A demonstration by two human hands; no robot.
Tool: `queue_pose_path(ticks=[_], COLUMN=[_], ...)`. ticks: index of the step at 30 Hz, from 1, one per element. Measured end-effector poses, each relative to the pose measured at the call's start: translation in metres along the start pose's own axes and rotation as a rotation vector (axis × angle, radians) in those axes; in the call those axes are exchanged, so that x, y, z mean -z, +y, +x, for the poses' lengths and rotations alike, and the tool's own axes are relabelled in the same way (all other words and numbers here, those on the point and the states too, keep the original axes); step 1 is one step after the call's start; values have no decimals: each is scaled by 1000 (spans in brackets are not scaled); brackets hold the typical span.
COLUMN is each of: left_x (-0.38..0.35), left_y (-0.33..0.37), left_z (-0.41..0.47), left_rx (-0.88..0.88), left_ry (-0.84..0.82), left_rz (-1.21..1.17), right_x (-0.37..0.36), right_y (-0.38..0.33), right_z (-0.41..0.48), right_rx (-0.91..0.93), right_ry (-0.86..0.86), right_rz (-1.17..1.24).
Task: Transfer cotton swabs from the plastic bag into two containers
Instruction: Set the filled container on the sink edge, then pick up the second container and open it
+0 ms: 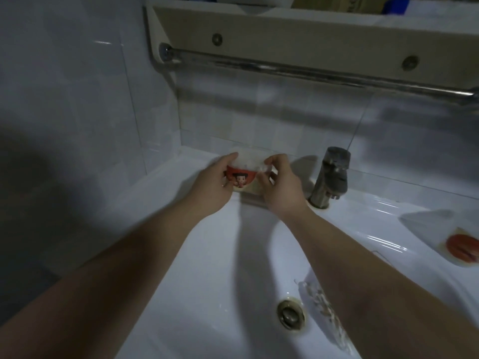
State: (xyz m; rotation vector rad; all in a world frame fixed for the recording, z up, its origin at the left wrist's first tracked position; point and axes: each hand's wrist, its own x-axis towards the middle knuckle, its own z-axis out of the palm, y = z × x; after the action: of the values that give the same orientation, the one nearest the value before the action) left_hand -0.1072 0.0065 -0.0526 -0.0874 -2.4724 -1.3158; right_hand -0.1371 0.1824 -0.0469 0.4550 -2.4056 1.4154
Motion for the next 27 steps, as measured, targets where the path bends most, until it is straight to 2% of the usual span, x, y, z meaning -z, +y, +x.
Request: queue_pose_path(ticks=[5,10,16,22,27], left_x=[6,0,-34,-74,-113], left_y=[10,27,60,96,135], left_z=[-11,-32,-70,-104,-113], left_rx=[32,-2,29,64,-13], left_ry=[223,276,103,-119,-262], left_rz=[53,47,-18,-31,-20], right_x=[15,41,84,140,198], right_y=[-3,-6,-3,9,22], right_z=[-19,-54,-99,-133,-153], right_rx=[-4,-9,-7,-40,-12], right_ry=[-48,-137,-181,-146,-71], right_rz=[-36,-99,-215,-293,-483])
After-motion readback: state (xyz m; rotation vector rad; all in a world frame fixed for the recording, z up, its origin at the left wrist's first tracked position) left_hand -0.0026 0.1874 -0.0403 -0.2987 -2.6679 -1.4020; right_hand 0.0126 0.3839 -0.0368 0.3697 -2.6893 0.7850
